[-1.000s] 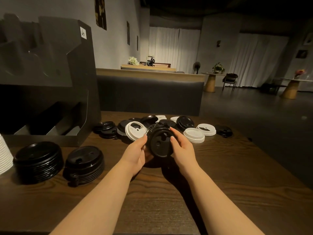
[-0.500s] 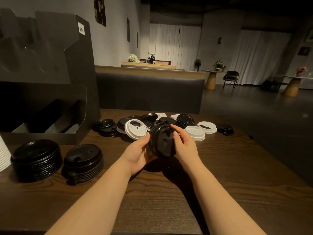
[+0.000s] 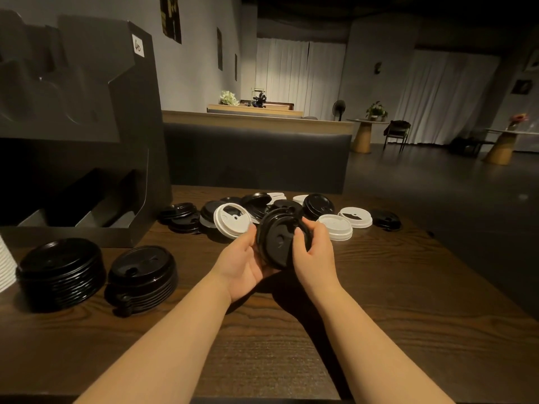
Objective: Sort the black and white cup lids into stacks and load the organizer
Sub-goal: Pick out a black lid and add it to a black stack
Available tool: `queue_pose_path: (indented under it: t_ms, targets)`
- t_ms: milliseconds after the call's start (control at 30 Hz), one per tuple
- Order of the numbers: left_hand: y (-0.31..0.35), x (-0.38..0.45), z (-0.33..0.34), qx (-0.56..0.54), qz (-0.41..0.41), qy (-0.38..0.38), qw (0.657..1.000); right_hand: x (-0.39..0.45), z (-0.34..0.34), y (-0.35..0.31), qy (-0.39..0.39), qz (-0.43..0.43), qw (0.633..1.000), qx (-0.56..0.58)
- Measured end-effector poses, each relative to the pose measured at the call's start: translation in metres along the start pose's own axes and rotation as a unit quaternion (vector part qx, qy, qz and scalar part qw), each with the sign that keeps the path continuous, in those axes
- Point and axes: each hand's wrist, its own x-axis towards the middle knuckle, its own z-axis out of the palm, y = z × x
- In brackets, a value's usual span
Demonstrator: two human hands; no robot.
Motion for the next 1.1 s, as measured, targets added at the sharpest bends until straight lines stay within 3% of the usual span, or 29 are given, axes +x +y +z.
queue_pose_path:
  t_ms: [133, 233, 300, 467, 600, 767, 833, 967, 1033, 1100]
  targets:
    - [0.000, 0.004, 0.007, 0.061, 0.066, 0.080, 0.993, 0.000, 0.002, -0.003, -0.028, 0.026, 0.999, 0.023]
    - [0.018, 0.015, -0.014, -0.027, 0.117, 0.220, 0.968, 0.003, 0.002, -0.002, -0.067, 0.108, 0.988, 0.091]
    - [0.029, 0.020, -0.035, -0.062, 0.143, 0.256, 0.954, 0.005, -0.001, 0.003, -0.117, 0.111, 0.987, 0.006]
    - [0.020, 0.025, -0.055, -0.036, 0.128, 0.233, 0.963, 0.006, 0.009, 0.013, -0.209, 0.004, 0.951, -0.228]
    - [0.022, 0.024, -0.051, -0.097, 0.124, 0.234, 0.959, 0.008, 0.015, 0.013, -0.292, -0.078, 0.878, -0.371]
    - [0.024, 0.026, -0.053, -0.106, 0.094, 0.263, 0.954, 0.002, 0.007, 0.010, -0.092, -0.173, 0.940, -0.280]
    - [0.022, 0.027, -0.051, -0.083, 0.086, 0.261, 0.958, 0.006, 0.006, 0.015, -0.127, -0.157, 0.941, -0.273]
    - [0.021, 0.025, -0.044, -0.061, 0.093, 0.251, 0.962, 0.009, 0.006, 0.014, -0.307, -0.005, 0.915, -0.261]
    - [0.023, 0.023, -0.042, -0.083, 0.086, 0.264, 0.957, 0.006, 0.007, 0.013, -0.309, 0.010, 0.917, -0.254]
    - [0.026, 0.018, -0.037, -0.119, 0.093, 0.264, 0.953, 0.003, 0.006, 0.009, -0.264, -0.018, 0.932, -0.246]
